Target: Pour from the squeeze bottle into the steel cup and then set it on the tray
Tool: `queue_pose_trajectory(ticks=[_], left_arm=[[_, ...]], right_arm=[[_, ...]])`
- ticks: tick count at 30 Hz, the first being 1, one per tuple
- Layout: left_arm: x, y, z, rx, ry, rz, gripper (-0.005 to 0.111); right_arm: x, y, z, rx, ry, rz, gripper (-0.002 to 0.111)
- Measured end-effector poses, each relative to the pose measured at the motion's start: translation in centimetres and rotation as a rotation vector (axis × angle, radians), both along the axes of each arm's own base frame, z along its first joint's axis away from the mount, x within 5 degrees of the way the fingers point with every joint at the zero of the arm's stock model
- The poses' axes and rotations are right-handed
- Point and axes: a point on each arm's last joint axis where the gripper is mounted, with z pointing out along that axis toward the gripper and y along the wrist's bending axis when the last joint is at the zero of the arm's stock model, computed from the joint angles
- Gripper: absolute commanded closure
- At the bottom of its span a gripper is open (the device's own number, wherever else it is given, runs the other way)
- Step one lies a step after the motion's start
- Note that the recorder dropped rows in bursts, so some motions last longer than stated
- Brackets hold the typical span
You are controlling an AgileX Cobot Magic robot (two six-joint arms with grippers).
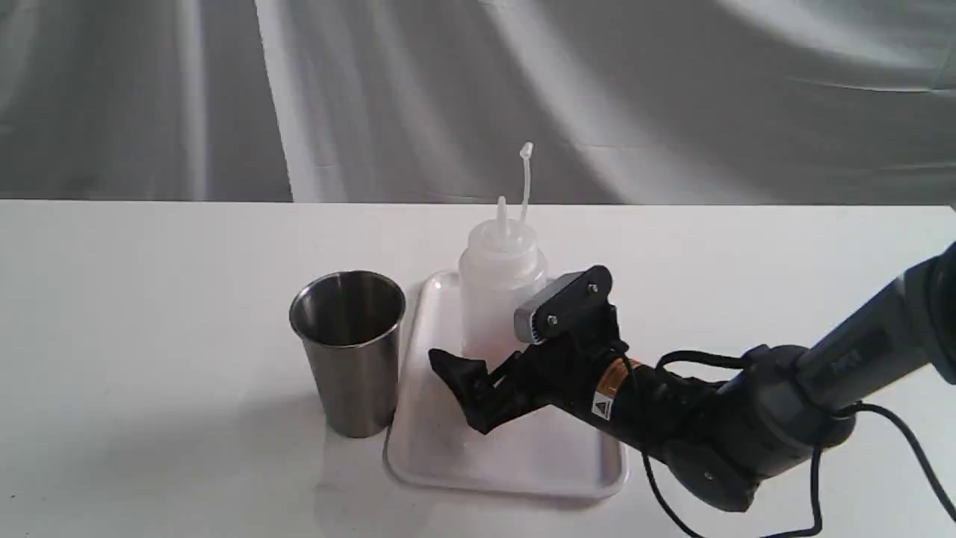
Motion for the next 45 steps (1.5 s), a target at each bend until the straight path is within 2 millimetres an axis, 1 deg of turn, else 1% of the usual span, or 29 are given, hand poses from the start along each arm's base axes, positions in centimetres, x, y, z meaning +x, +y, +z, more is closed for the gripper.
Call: queue_pose_trajectory(ticks=[5,10,15,19,26,28,33,39,45], left_arm=[[0.0,0.0,0.0,0.000,0.000,0.000,0.098],[0.0,0.0,0.0,0.000,0.000,0.000,0.098],[0.0,0.0,0.0,0.000,0.000,0.000,0.098],[0.0,0.0,0.0,0.000,0.000,0.000,0.098],[0.0,0.0,0.0,0.000,0.000,0.000,0.098],[0.0,0.0,0.0,0.000,0.000,0.000,0.098],[0.0,0.0,0.0,0.000,0.000,0.000,0.098],[0.0,0.0,0.0,0.000,0.000,0.000,0.098],[0.0,0.0,0.0,0.000,0.000,0.000,0.098]], right_arm=[[-0.2,-0.1,0.0,-0.001,0.005,0.000,0.003],[-1.4,-0.4,1.1,0.001,0.009,0.000,0.003],[-2.4,-0.7,1.3,-0.001,0.023,0.000,0.003],[-3.6,-1.0,1.4,-0.004,0.046,-0.002,0.003],[-5.7,-1.8,2.5,-0.001,0.067,-0.031,0.003],[-6.6,-2.2,2.9,0.000,0.075,-0.038,0.003],[-8.4,-2.9,4.5,0.022,0.075,-0.060,0.003],[-10.8,-3.9,7.6,0.088,0.045,-0.107,0.003],[-13.2,-4.8,10.1,0.092,0.018,-0.129,0.003]])
